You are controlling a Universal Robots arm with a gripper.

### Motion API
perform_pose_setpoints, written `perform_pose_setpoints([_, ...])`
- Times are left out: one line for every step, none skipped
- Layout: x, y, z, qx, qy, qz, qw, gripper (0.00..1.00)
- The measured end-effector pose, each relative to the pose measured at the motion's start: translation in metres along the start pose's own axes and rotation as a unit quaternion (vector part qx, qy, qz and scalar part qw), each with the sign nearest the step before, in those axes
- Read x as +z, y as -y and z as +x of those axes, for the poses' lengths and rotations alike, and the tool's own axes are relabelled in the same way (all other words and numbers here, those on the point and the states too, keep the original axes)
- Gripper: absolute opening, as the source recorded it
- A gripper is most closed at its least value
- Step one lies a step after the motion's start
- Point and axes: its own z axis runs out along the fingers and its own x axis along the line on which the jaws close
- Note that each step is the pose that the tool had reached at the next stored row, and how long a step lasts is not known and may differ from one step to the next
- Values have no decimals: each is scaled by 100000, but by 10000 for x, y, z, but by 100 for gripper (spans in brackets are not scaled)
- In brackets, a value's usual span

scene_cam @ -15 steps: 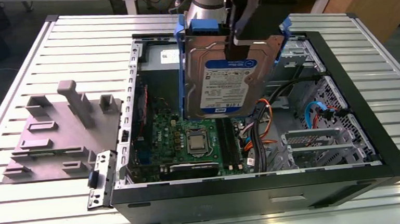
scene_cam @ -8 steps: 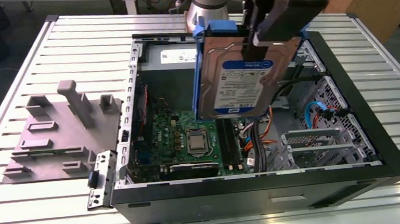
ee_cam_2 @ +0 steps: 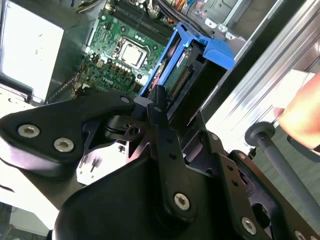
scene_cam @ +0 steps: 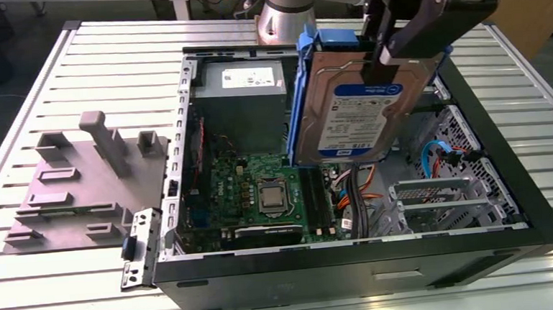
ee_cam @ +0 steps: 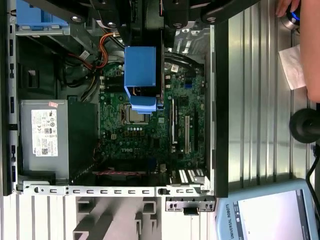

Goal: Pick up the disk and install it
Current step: 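Pick up the disk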

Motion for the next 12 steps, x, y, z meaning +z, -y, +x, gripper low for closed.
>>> perform_pose_setpoints([0,16,0,0,0,1,100000,35])
perform_pose_setpoints([0,26,0,0,4,1,100000,35])
perform_pose_setpoints([0,30,0,-1,2,3,100000,35])
perform_pose_setpoints([0,30,0,3,5,3,100000,35])
perform_pose_setpoints([0,30,0,6,5,3,100000,35])
perform_pose_setpoints([0,30,0,6,4,2,100000,35])
perform_pose_setpoints([0,31,0,2,5,3,100000,35])
perform_pose_setpoints([0,31,0,3,4,3,100000,35])
perform_pose_setpoints([0,32,0,3,4,3,100000,35])
perform_pose_setpoints([0,32,0,3,5,4,100000,35])
perform_pose_setpoints([0,32,0,1,6,3,100000,35])
perform_pose_setpoints([0,33,0,0,6,2,100000,35])
